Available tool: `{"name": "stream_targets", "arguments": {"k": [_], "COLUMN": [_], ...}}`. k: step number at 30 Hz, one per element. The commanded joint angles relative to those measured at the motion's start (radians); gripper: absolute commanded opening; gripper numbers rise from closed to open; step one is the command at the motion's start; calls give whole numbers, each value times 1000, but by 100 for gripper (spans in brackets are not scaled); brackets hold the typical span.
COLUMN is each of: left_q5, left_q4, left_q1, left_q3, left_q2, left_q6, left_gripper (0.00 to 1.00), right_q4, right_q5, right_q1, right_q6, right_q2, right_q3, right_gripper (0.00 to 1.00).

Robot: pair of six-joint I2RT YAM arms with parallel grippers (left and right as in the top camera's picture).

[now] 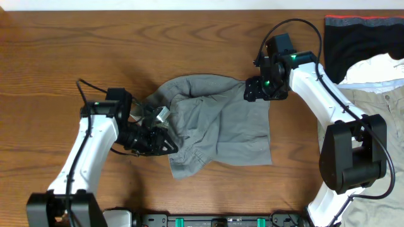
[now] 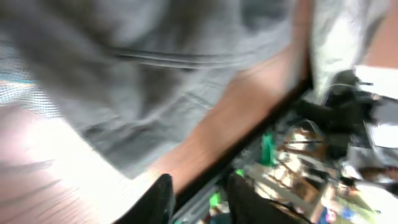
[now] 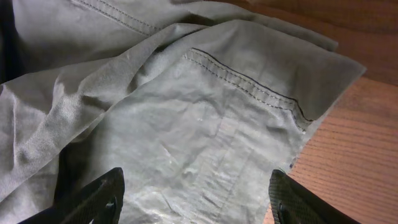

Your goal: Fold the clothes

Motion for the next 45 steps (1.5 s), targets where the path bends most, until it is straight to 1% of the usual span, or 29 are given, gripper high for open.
{"name": "stream_targets", "arguments": {"k": [1, 4, 5, 10, 13, 16, 19, 23, 25, 30, 36, 39, 43, 45], "left_q5": [-198, -253, -254, -253, -227, -158, -155, -154, -128, 77, 219, 214, 95, 91], "left_q4": [48, 174, 221, 313, 345, 347, 350, 371, 378, 378, 360, 320, 267, 260], "left_q1": [0, 0, 0, 0, 0, 0, -1, -2, -2, -2, -1, -1, -1, -1], "left_q3": [-28, -82, -100, -137, -137, -137, -145, -154, -154, -154, -154, -153, -154, -154], "left_q2": [-4, 6, 15, 72, 104, 126, 151, 208, 236, 272, 271, 271, 271, 271], "left_q6": [-154, -247, -260, -263, -216, -140, -86, -79, -72, 23, 32, 33, 31, 31], "left_gripper": [39, 51, 55, 55, 54, 54, 54, 54, 54, 54, 53, 53, 54, 54], "right_q4": [-3, -6, -8, -12, -19, -19, -23, -26, -26, -28, -29, -29, -25, -21], "right_q5": [11, 11, 10, 6, 6, 6, 6, 6, 6, 6, 6, 6, 6, 6], "right_q1": [-8, -8, -8, -9, -9, -9, -9, -9, -9, -9, -9, -9, -9, -9], "right_q6": [-15, -15, -15, -14, -14, -14, -14, -14, -14, -14, -14, -14, -14, -14], "right_q2": [-9, -9, -9, -9, -9, -9, -9, -9, -9, -9, -9, -9, -9, -9], "right_q3": [2, 2, 2, 2, 2, 2, 2, 2, 2, 2, 2, 2, 2, 2], "right_gripper": [73, 73, 73, 73, 73, 73, 72, 71, 72, 72, 72, 72, 72, 71]}}
